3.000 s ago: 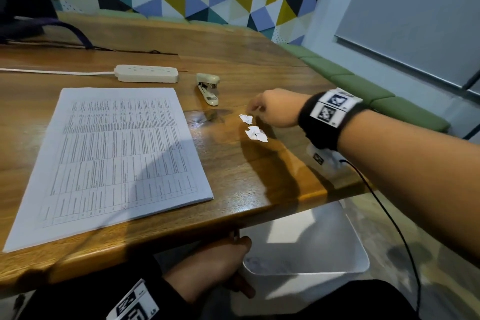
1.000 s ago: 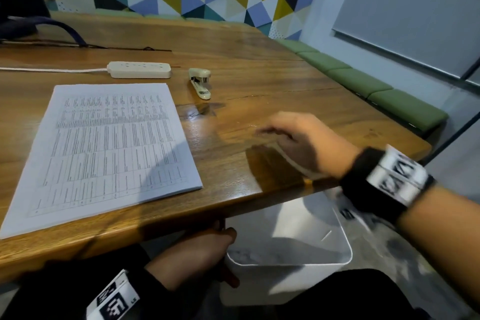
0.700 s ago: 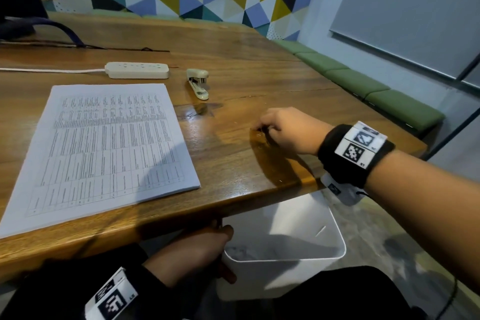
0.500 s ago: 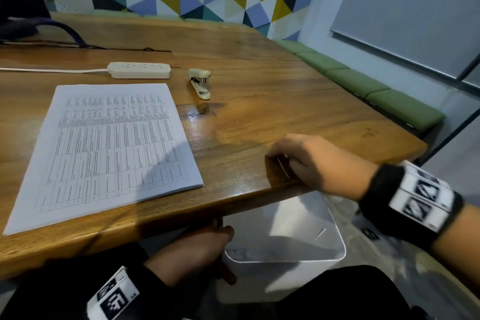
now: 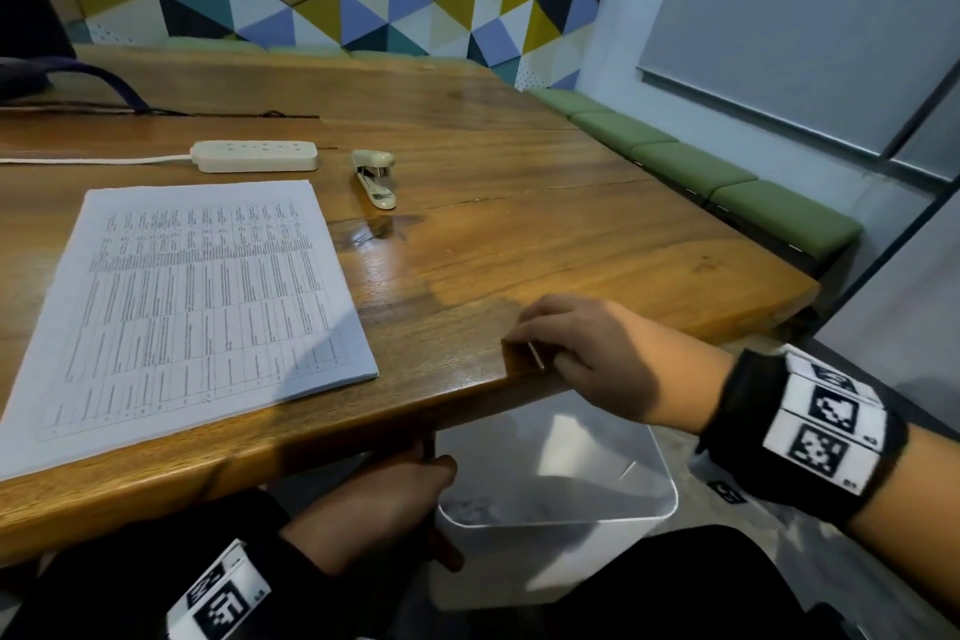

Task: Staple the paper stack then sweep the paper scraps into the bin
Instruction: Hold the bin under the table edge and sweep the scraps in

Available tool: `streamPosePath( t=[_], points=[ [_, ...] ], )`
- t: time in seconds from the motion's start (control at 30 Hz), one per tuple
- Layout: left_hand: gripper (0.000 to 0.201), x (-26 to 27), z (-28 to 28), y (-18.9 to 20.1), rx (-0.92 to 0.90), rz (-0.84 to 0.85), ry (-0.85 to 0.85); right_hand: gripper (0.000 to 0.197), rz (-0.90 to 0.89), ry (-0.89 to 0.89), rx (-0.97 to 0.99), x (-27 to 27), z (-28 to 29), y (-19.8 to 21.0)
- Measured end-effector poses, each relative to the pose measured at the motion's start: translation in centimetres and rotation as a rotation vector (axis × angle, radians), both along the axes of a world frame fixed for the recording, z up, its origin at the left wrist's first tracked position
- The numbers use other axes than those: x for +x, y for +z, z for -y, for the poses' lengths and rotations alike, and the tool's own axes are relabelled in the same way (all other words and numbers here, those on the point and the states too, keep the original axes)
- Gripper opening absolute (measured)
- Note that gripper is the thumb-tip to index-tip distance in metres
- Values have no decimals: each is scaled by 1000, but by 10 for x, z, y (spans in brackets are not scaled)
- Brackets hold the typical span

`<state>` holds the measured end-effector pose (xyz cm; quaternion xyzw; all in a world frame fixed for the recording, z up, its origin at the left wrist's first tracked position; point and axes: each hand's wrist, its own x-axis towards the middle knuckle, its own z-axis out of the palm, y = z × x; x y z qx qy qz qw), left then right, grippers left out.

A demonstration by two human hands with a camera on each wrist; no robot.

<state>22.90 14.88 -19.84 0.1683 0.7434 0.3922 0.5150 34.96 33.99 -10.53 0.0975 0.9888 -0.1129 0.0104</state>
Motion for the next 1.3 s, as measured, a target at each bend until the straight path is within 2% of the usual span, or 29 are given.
streamPosePath(
  t=[0.07, 0.27, 0.4, 0.5, 0.57, 0.6, 0.7, 0.8, 0.87, 0.9, 0.97, 1.03, 1.07, 1.13, 1.23, 1.3],
  points=[
    [52, -2, 2, -2, 8, 10, -5, 65, -20, 27, -1, 7, 5, -2],
    [44, -6, 9, -6, 32, 8, -24, 46, 14, 43, 7, 41, 16, 3],
    [42, -4, 8, -2, 8, -23, -2, 45, -130, -29, -1, 35, 7, 1],
    [40, -2, 7, -8, 73, -135, 2, 50, -85, -57, 37, 27, 7, -9],
    [38, -1, 7, -9, 81, -135, -50, 56, -67, -48, 37, 30, 10, -15],
    [34, -2, 6, -10, 64, -131, -64, 54, -80, -45, 14, 35, 11, -15],
    [30, -2, 4, -8, 24, -115, -51, 31, -69, -40, -72, 58, 11, -13],
    [21, 2, 5, -2, 27, -120, -53, 21, -72, -219, -152, 87, -4, -29],
    [21, 4, 5, 0, 38, -162, -61, 28, -64, -419, -134, 106, -25, -45],
    [22, 5, 5, -1, 43, -183, -67, 37, 20, -543, -145, 116, -34, -51],
    [24, 9, 5, 0, 44, -202, -92, 50, 266, -723, -345, 129, -47, -60],
    [23, 15, 1, 4, 46, -194, -120, 49, 385, -705, -597, 133, -50, -66],
    [21, 18, -3, 7, 52, -173, -128, 42, 390, -679, -652, 133, -52, -67],
    [21, 27, -14, 14, 63, -126, -140, 30, 365, -697, -641, 135, -61, -71],
    [35, 41, -31, 21, 107, -72, -256, 34, 269, -804, -637, 154, -87, -81],
    [41, 49, -43, 30, 178, -143, -418, 37, 178, -895, -687, 173, -104, -96]
  ],
)
